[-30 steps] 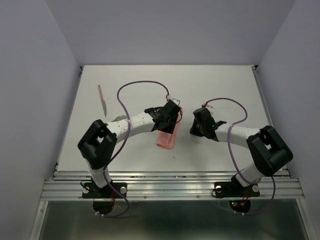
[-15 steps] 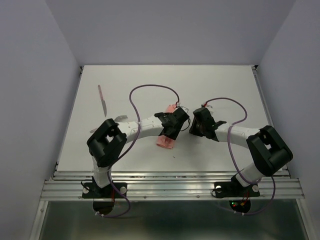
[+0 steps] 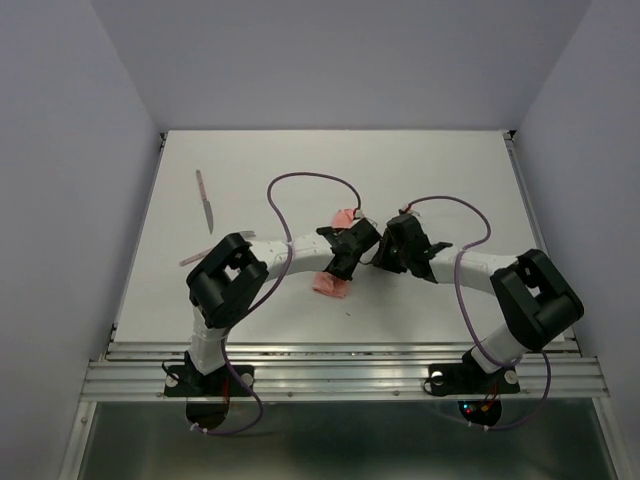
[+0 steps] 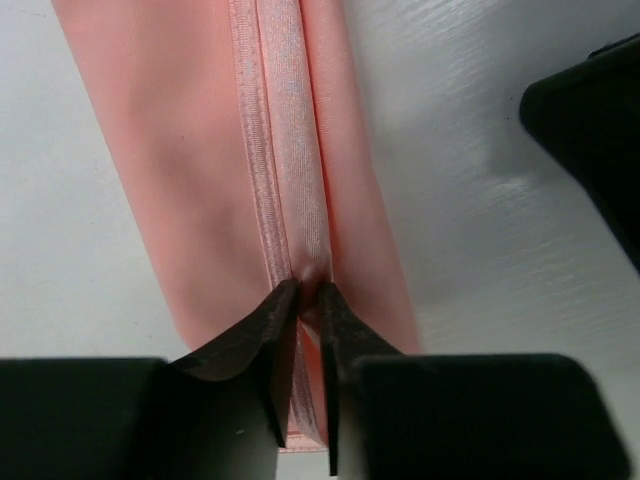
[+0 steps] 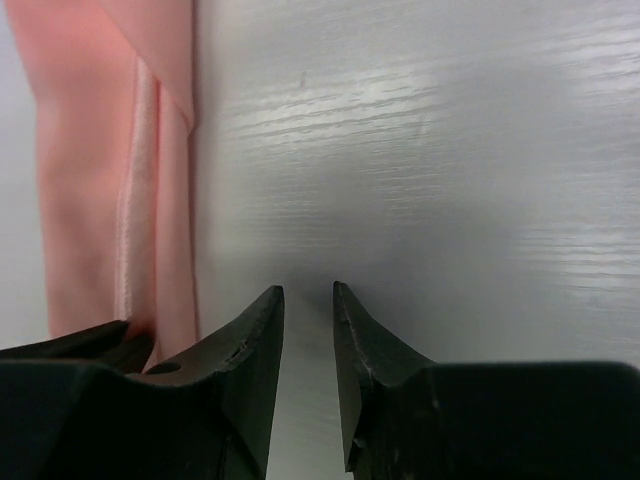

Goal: Fold the napkin into a case and place the utensils inside
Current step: Smooth out the smaller rectangle-folded napkin at the center of the board.

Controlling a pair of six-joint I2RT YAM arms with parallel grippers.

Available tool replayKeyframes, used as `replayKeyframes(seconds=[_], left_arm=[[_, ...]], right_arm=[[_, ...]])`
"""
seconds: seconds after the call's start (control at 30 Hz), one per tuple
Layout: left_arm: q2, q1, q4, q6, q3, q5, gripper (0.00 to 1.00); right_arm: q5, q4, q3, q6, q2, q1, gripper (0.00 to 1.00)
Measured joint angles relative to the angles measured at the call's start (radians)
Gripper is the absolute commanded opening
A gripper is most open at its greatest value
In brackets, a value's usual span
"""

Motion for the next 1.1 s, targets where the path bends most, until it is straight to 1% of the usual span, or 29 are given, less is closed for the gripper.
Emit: replayKeyframes(seconds=[0.07, 0.1, 0.13, 0.17, 0.33, 0.5, 0.57, 0.7, 0.8, 0.83, 0.9, 1.1], left_arm=[[0.009, 0.0, 0.002, 0.003, 0.001, 0.001, 0.13], [0.011, 0.0, 0.003, 0.003, 0.001, 0.001, 0.06], [0.011, 0.0, 0.004, 0.003, 0.001, 0.001, 0.02], [0.011, 0.0, 0.004, 0.003, 0.001, 0.001, 0.0], [0.011, 0.0, 0.005, 0.003, 0.002, 0.003, 0.0], [0.011, 0.007, 0.012, 0.003, 0.002, 0.015, 0.0], [0.011, 0.011, 0.018, 0.003, 0.002, 0.024, 0.0], [0.009, 0.024, 0.029, 0.003, 0.002, 0.046, 0.0], [0.003, 0.034, 0.035, 0.002, 0.002, 0.064, 0.0], [-0.001, 0.038, 0.037, 0.002, 0.002, 0.071, 0.0], [-0.01, 0.045, 0.042, 0.002, 0.002, 0.082, 0.0], [-0.039, 0.06, 0.065, -0.005, 0.0, 0.145, 0.0]], right_arm=[[-0.049, 0.04, -0.015, 0.014, 0.002, 0.0, 0.33], [-0.077, 0.065, -0.028, 0.024, 0.002, 0.0, 0.34], [-0.1, 0.091, -0.04, 0.034, 0.002, 0.0, 0.35], [-0.125, 0.111, -0.05, 0.042, 0.002, 0.0, 0.36], [-0.219, 0.172, -0.079, 0.061, 0.002, 0.0, 0.41], [-0.276, 0.211, -0.085, 0.076, 0.016, 0.001, 0.41], [-0.301, 0.241, -0.085, 0.088, 0.036, 0.001, 0.39], [-0.345, 0.297, -0.085, 0.109, 0.075, 0.003, 0.32], [-0.357, 0.309, -0.085, 0.119, 0.086, 0.006, 0.22], [-0.359, 0.31, -0.085, 0.121, 0.088, 0.007, 0.16], [-0.361, 0.308, -0.086, 0.121, 0.092, 0.009, 0.09], [-0.362, 0.306, -0.087, 0.124, 0.095, 0.009, 0.01]])
